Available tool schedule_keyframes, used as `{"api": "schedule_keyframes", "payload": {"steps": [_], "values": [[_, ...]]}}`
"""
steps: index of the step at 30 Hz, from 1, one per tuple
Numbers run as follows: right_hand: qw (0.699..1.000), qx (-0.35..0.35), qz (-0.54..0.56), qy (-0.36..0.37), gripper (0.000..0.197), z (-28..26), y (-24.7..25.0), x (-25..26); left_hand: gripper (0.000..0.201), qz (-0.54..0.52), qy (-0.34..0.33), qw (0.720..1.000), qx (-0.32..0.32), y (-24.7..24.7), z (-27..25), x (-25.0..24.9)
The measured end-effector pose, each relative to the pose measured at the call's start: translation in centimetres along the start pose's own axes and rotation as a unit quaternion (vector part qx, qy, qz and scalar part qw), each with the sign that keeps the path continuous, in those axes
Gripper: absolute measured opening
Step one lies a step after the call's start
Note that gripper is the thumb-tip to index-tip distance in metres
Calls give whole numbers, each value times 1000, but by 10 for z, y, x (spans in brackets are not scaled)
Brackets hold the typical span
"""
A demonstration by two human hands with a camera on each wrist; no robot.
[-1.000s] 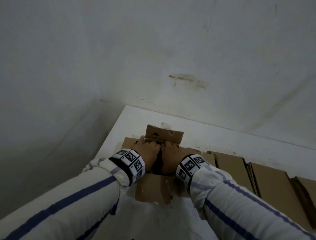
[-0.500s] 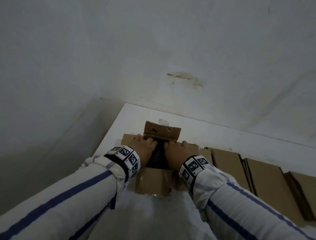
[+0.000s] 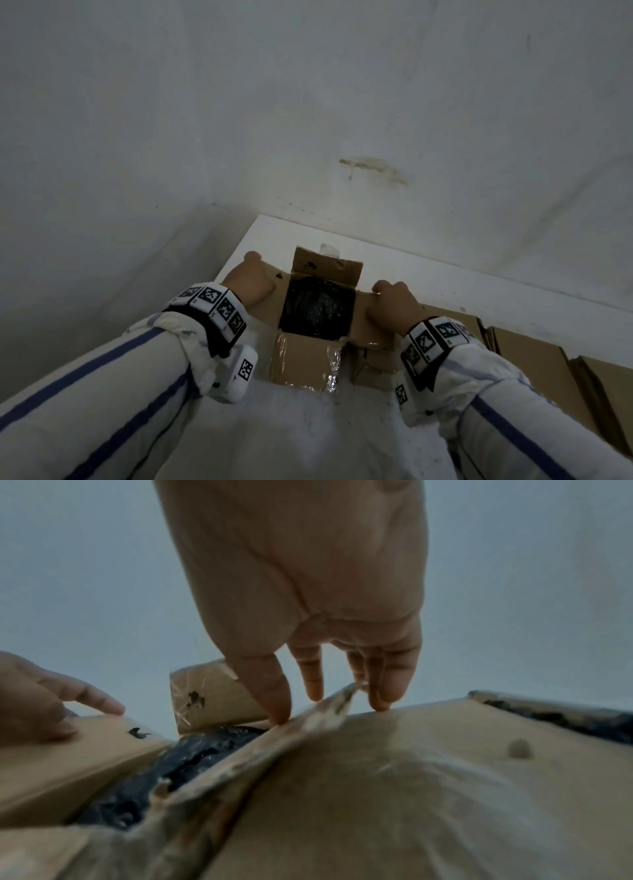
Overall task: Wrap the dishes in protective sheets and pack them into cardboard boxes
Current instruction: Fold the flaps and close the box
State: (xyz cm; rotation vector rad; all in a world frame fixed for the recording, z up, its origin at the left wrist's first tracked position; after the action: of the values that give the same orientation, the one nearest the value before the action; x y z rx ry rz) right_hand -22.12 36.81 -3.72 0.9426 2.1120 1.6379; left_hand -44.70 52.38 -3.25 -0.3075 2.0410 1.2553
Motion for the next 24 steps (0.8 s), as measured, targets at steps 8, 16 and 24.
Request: {"api": "schedule_keyframes", "payload": {"steps": [8, 16, 24], "values": [[992, -30, 56, 109, 38, 14, 20, 45, 52, -27, -130, 985, 108, -46, -15, -65], [974, -15, 182, 132, 42, 14, 6, 66, 51, 9, -146, 978, 151, -77, -6, -56], [966, 33, -11, 257, 12, -25, -11, 87, 51, 196, -206, 937, 201, -91, -19, -58]]}}
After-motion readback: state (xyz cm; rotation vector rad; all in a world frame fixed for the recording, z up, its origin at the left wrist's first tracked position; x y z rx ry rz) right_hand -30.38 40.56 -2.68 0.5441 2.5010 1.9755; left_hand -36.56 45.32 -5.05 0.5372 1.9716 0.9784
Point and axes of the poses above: each hand's wrist, its own z-axis towards the middle knuckle, its own y-axis out of the back of the hand, x = y × z, the point moved 10 cm from there along z, towards the middle knuckle, and after that the axes turned 4 degrees about -z, right-handed, at the moved point
